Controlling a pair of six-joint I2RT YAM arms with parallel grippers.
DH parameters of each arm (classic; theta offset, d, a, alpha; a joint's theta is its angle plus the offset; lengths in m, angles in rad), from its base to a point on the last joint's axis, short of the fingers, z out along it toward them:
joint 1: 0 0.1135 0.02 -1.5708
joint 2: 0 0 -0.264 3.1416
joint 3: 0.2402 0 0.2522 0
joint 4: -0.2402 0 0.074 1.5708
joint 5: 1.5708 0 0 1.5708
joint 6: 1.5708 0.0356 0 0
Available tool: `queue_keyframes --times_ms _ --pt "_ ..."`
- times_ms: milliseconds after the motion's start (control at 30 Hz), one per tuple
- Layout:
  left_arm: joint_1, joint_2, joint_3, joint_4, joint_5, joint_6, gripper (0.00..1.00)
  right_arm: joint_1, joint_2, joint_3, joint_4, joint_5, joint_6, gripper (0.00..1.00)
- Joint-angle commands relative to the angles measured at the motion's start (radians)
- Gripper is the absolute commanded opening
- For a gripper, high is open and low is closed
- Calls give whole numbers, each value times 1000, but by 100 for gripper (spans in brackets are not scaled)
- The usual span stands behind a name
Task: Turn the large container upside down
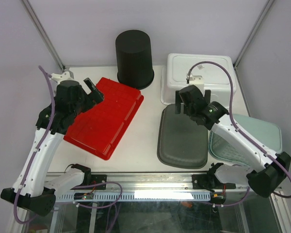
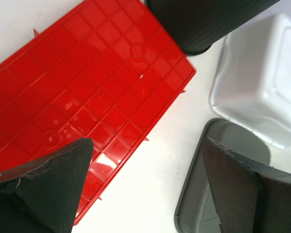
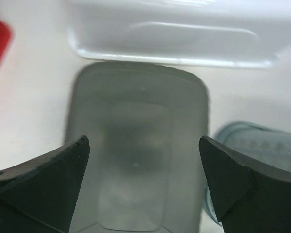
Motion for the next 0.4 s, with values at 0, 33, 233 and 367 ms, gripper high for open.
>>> queue_keyframes --times_ms 0,33,233,367 --pt "6 -10 -45 82 50 44 99 14 -82 -30 -178 326 141 100" --pt "6 -18 -56 89 49 44 99 13 -104 -32 -174 323 142 100" --pt "7 -81 -112 117 19 21 99 14 -136 -14 -119 312 176 99" --pt "7 -104 -144 121 5 16 99 15 -128 -14 -82 268 213 100"
